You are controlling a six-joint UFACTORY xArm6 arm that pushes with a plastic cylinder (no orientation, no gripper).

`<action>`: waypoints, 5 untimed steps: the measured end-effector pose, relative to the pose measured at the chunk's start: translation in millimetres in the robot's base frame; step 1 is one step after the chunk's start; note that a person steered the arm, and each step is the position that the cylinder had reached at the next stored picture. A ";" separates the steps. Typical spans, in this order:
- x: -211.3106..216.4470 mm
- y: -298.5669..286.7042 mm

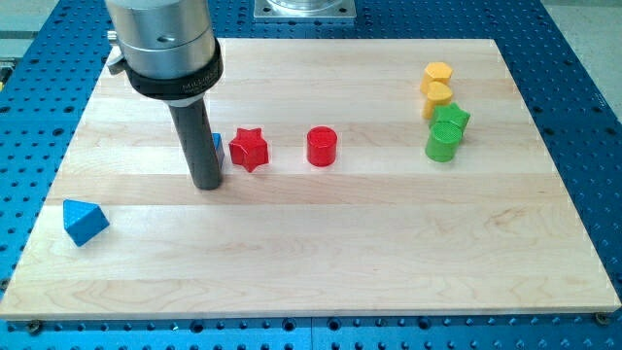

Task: Place the triangle left to the cube

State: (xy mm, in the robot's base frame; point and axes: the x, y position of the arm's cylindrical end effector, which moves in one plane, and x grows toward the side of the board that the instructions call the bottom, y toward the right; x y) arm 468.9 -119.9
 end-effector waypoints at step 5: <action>106.9 -159.5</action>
State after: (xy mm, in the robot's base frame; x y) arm 575.8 -279.4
